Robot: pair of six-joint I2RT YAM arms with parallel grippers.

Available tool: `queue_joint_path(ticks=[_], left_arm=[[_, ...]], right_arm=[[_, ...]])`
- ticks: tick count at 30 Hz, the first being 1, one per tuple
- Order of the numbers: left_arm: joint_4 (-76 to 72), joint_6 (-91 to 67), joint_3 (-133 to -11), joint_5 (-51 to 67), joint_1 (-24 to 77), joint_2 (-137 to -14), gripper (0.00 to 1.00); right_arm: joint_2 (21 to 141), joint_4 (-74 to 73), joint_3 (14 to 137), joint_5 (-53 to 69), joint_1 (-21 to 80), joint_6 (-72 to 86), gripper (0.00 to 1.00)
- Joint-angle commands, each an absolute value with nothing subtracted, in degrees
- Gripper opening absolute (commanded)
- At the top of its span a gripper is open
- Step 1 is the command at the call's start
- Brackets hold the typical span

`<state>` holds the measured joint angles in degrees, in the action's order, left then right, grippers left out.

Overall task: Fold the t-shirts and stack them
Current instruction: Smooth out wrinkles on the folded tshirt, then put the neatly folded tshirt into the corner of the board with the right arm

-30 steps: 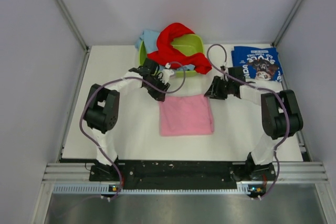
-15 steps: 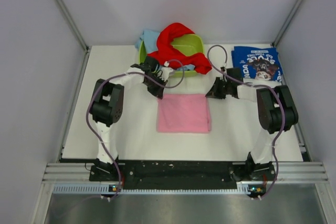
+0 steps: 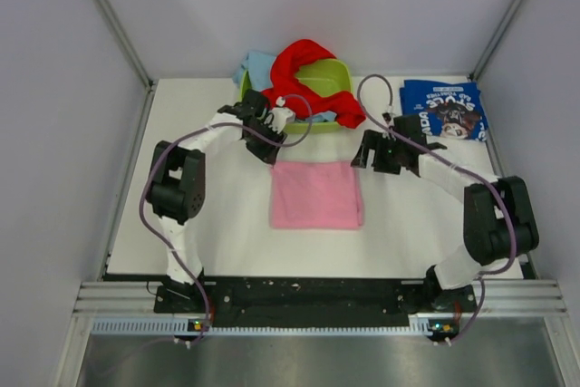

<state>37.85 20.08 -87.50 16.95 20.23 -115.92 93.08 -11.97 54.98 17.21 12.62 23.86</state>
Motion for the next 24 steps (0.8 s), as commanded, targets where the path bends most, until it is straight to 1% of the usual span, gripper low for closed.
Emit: queue_joint_path(ticks=[1,4,6,10,12,15,18,21,23,24], left_arm=[[38.14,19.7,-85.62,13.97,19.25,-106.54,0.49],[37.45,17.76,-79.83,19.67,19.6,-101.26,0.52],[37.0,17.05,-75.78,23.72,19.77,-100.37,0.52],[39.81,15.21,-73.83,28.46,20.04,-104.14,0.47],[39.38,14.42,-73.48,30.58,20.39,-105.64,0.45],[39.29,13.19,-74.26,32.87,20.48,-108.53,0.45],[39.64,13.27,-75.67,31.3,20.48,-111.52,0.43],[40.07,13.36,-76.37,29.89,20.48,-113.72,0.4],[40.6,13.45,-76.9,29.62,20.39,-114.96,0.36],[40.52,13.36,-76.9,29.1,20.3,-115.05,0.35]], right_arm=[[86.31,-13.98,50.11,17.48,15.64,21.62,0.84],[86.92,-12.31,47.82,19.68,17.22,21.01,0.85],[89.28,-10.38,47.11,22.05,17.49,21.7,0.85],[94.56,-4.24,46.23,27.58,17.4,24.16,0.85],[97.63,1.81,45.27,32.23,17.49,26.7,0.85],[101.77,7.62,44.3,37.25,17.49,31.27,0.81],[102.48,12.82,41.75,38.5,17.49,33.75,0.78],[102.13,13.8,41.4,39.46,17.32,33.93,0.71],[101.78,14.41,41.4,40.25,17.32,34.45,0.6],[101.69,14.94,41.31,40.51,17.31,34.71,0.52]])
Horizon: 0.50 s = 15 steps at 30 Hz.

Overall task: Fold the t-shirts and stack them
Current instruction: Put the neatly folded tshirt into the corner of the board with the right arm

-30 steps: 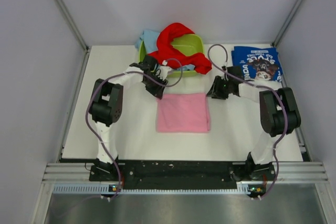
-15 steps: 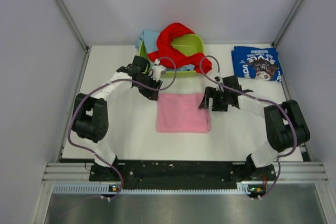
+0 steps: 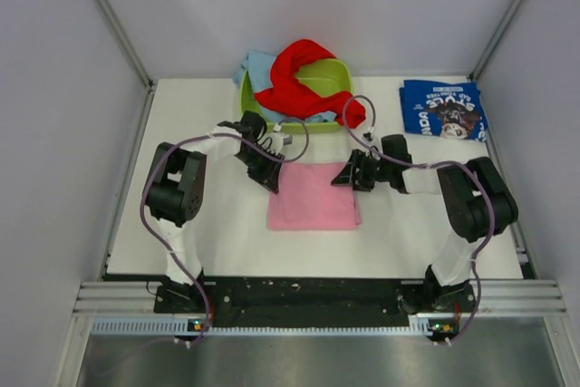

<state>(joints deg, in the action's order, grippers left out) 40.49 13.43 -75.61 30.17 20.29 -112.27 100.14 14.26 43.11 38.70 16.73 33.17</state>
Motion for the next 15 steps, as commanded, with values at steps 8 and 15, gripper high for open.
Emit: queue_joint_path(ticks=[8,15], left_arm=[[39.55,14.5,-77.25,26.46,20.13,-114.09,0.35],[39.64,17.31,-78.92,24.53,17.41,-105.74,0.74]], right_arm=[[102.39,18.12,43.58,44.91,17.31,37.18,0.0],[98.26,-8.06,56.06,30.96,16.35,20.59,0.0]])
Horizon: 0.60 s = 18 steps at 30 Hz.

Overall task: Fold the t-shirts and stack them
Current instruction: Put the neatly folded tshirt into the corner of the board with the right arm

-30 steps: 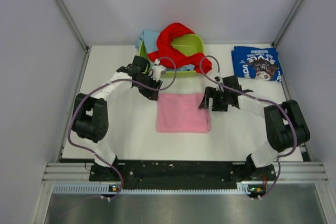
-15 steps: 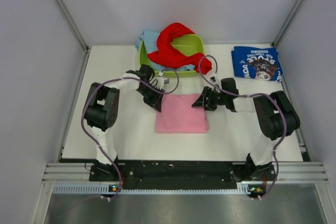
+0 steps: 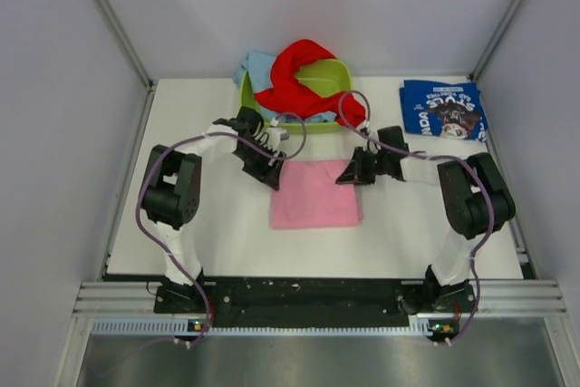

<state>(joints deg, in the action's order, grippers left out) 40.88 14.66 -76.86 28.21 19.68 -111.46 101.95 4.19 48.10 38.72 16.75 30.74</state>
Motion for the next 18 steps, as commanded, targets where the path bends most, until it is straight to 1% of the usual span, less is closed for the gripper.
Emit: queue_joint_path(ticks=[1,7,12,15,18], left_arm=[[39.73,17.84,-79.01,23.83,16.97,-104.43,0.75],[40.34,20.12,-78.31,21.01,15.56,-99.41,0.79],[40.61,21.18,-78.57,19.43,15.12,-98.35,0.79],[40.96,21.53,-78.75,19.42,15.03,-98.53,0.79],[40.96,21.8,-78.75,19.07,14.85,-98.79,0.79]], right_arm=[[97.91,-11.22,57.73,29.2,15.91,18.48,0.0],[95.54,-25.56,64.33,18.56,11.96,6.17,0.0],[95.09,-31.37,69.77,9.43,8.35,1.16,0.0],[96.94,-33.83,73.9,3.45,7.56,-3.5,0.0],[99.66,-34.36,77.16,0.97,6.51,-6.15,0.0]])
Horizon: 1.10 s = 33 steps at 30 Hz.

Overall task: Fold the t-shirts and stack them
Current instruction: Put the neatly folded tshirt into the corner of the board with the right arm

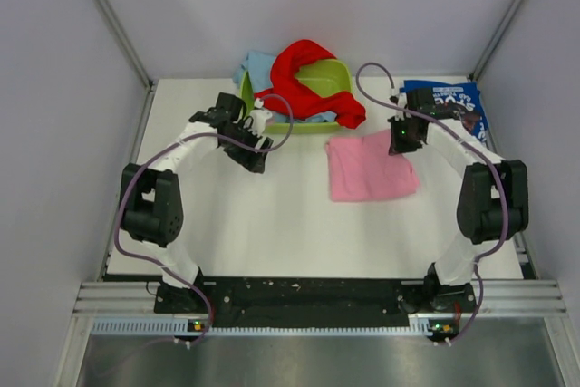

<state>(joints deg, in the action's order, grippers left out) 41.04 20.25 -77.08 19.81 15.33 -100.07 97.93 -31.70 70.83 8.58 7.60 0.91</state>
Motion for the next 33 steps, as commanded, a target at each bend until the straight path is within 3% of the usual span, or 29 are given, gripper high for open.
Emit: queue_joint_path(ticks=[1,7,14,27,33], left_arm=[[40.96,21.8,-78.75,19.07,14.77,-98.62,0.79],[41.04,22.32,-78.92,17.67,14.5,-98.53,0.79],[41.04,22.76,-78.93,17.05,14.41,-98.53,0.8],[42.71,25.31,-80.24,16.61,14.41,-99.49,0.84],[42.63,25.66,-80.07,16.96,14.41,-100.11,0.84]], right_arm=[[100.45,-34.54,78.12,0.97,5.89,-6.33,0.0],[104.15,-34.63,82.26,0.27,4.83,-7.99,0.0],[104.76,-35.68,89.64,-10.37,4.04,-9.67,0.0],[119.87,-35.86,116.26,-14.58,3.52,-8.26,0.0],[126.73,-35.77,130.4,-18.01,2.73,-15.1,0.0]])
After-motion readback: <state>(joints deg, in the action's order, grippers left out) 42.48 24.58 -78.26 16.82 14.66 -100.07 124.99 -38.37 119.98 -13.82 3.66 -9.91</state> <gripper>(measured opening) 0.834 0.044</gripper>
